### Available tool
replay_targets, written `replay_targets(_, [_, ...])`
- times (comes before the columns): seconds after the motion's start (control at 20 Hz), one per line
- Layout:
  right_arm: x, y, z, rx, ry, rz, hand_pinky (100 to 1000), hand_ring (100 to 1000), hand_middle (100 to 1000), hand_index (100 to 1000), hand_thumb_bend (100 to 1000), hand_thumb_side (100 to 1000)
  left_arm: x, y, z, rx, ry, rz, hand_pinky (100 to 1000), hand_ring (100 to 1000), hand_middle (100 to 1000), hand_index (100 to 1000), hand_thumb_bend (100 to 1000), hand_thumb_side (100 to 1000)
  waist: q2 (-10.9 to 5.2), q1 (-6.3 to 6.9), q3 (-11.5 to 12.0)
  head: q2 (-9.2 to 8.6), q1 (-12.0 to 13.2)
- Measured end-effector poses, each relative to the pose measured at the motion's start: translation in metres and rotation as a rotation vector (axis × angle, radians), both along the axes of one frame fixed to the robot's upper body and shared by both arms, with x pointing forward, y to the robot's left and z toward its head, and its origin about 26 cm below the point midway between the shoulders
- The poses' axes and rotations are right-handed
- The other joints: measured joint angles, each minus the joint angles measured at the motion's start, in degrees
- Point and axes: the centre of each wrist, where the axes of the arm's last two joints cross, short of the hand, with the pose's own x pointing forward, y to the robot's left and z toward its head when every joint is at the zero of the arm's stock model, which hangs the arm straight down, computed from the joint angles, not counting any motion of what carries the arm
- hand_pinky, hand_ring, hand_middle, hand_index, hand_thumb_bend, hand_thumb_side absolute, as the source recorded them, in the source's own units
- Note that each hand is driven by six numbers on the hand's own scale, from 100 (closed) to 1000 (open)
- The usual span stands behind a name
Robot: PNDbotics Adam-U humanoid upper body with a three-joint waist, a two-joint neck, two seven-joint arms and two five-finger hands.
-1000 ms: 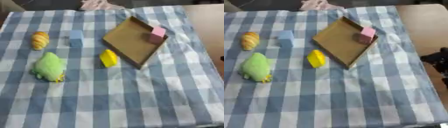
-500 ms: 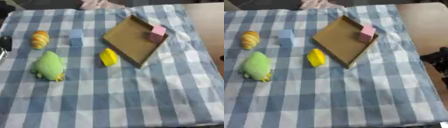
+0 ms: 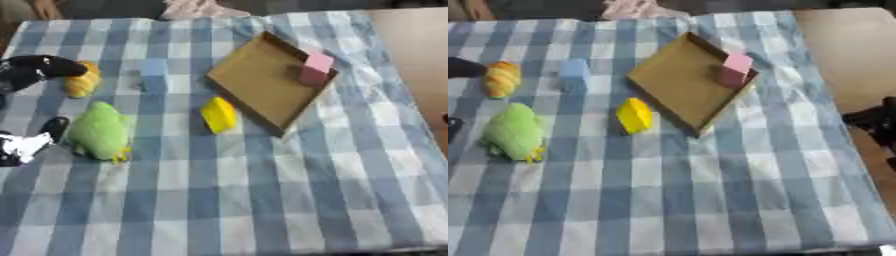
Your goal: Pick up objects on the table and place them in the box.
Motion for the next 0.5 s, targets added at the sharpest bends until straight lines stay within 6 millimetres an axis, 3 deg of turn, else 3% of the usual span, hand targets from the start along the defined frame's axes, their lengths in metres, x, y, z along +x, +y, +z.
replay_targets(0.1, [0.000,0.000,0.000,-0.002,0.003,0.003,898,817,748,905,100,531,0.003,-0.003,0.000,0.046,0.006,-0.007,974,957,872,964,240,556,0.00,-0.01,0.06,0.00,0.00])
replay_targets(0.2, [0.000,0.000,0.000,-0.003,0.005,0.005,898,815,746,905,100,531,0.005,-0.006,0.004,0.087,0.000,-0.011,976,960,878,970,286,529,0.00,0.00,0.08,0.00,0.02])
replay_targets(0.5, [0.000,0.001,0.000,-0.007,0.010,0.011,899,812,744,903,100,531,0.020,-0.010,0.000,0.187,0.020,0.000,970,954,868,1000,275,439,0.03,0.15,-0.53,0.00,0.50])
